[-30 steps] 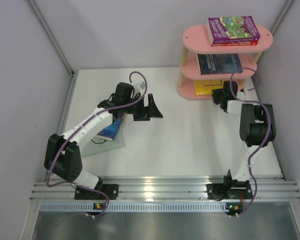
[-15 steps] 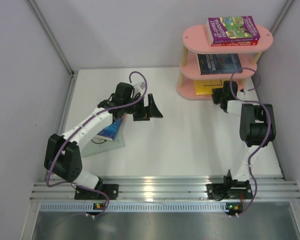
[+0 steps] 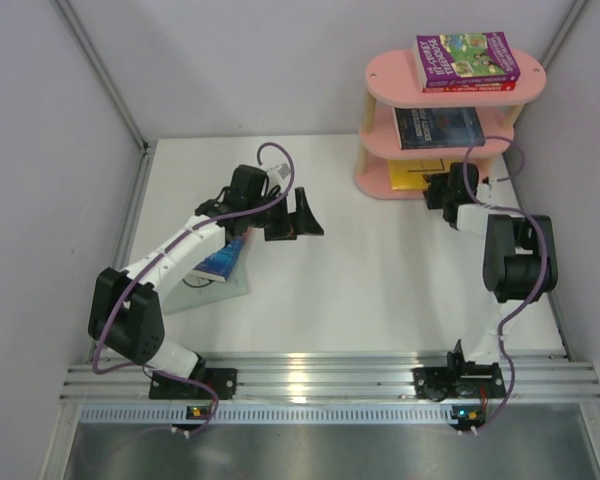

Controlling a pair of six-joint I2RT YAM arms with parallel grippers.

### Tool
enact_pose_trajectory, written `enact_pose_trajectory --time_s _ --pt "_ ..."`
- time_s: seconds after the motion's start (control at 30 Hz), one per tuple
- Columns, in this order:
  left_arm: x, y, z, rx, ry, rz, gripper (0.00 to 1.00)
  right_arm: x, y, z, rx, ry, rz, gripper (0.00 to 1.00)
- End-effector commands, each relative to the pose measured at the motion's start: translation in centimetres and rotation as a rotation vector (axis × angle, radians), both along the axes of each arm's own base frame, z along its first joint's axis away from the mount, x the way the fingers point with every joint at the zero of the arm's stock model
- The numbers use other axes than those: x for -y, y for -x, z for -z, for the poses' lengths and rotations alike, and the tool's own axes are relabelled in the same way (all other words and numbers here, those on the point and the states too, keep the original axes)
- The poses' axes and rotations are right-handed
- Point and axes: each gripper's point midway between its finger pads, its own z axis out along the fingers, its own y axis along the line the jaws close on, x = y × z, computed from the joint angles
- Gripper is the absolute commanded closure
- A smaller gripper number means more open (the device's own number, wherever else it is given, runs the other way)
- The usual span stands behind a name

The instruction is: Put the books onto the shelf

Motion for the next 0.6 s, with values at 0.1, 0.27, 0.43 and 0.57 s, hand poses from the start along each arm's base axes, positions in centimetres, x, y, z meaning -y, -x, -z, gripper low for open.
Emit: enact_pose_trajectory --time_s 0.1,0.27,0.43,0.57 --pt "-0.6 -1.4 -4.2 0.12 0.018 -0.039 0.03 -1.1 1.8 -4.7 0.119 -0.053 -0.034 0.51" --pt "-3.2 -3.4 -5.1 0.12 -0.03 -0.169 0.02 -2.6 5.6 -4.3 0.129 -0.129 -0.086 0.51" --pt "-7.3 -6.2 -5.2 0.106 -0.068 -0.365 0.02 -9.1 9.3 -3.8 0.104 -0.062 -0.321 0.49" --pt "-14.3 -8.3 -3.5 0.063 -0.155 -0.6 0.01 -16.2 11.2 -4.0 0.153 -0.011 -0.566 0.46"
